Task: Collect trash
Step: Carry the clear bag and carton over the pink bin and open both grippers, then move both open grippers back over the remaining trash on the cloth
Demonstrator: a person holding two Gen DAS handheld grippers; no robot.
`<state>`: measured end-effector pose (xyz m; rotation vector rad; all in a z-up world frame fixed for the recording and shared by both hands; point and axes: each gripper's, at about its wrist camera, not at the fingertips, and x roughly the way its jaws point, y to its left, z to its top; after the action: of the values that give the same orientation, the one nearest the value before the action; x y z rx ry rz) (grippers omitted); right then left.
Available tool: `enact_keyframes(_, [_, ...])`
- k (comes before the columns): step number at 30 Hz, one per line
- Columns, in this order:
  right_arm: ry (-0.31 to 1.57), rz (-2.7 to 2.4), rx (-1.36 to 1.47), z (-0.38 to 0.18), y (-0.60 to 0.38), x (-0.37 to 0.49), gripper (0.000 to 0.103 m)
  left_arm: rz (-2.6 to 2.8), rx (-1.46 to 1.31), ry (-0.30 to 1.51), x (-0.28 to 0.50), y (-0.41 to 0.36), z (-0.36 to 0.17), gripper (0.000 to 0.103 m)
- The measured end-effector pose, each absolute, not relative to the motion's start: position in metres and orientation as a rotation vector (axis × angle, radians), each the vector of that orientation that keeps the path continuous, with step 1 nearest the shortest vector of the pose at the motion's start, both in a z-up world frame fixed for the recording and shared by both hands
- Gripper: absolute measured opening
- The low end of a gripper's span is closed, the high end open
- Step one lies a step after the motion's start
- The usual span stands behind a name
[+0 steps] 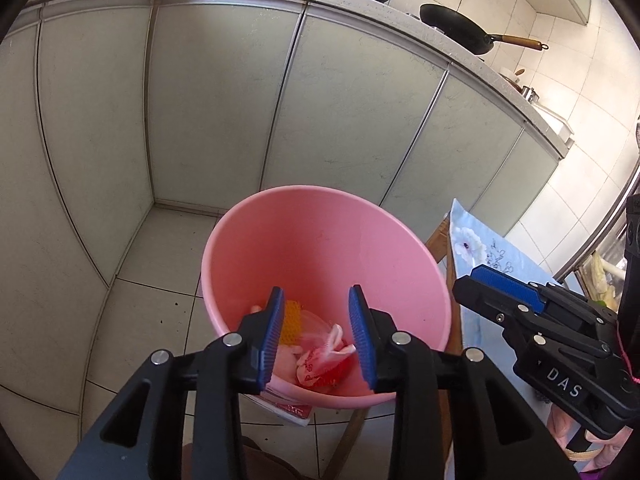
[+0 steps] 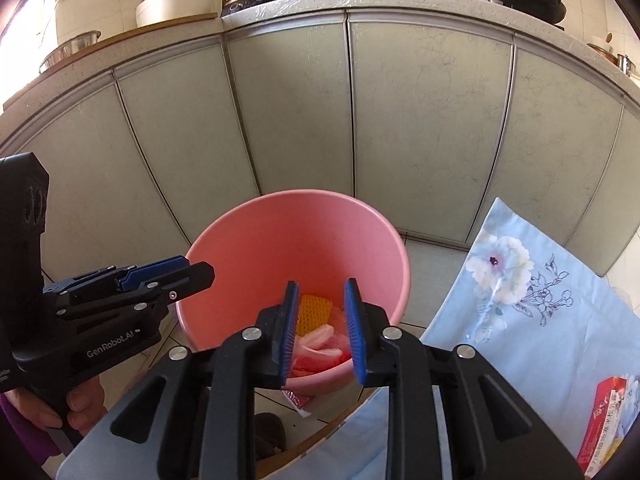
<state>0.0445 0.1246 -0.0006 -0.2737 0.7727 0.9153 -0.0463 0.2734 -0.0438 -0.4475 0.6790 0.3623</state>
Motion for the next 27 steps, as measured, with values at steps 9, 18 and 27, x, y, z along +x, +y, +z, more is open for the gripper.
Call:
enact_keyframes(9, [0.741, 0.871, -0.208, 0.021, 0.081, 0.037, 0.024, 0.294, -0.409, 0.637, -0.055, 0.247, -0.016, 0.034])
enact_keyframes(18, [0.700, 0.774, -0.172, 0.043, 0.008, 0.020, 0.024, 0.184, -0.338, 0.616, -0.056, 0.197, 0.013, 0.034])
enact_keyframes(27, [0.689, 0.547, -0.103, 0.045, -0.115, 0.024, 0.024, 0.056, -0.280, 0.630, -0.041, 0.139, 0.029, 0.034])
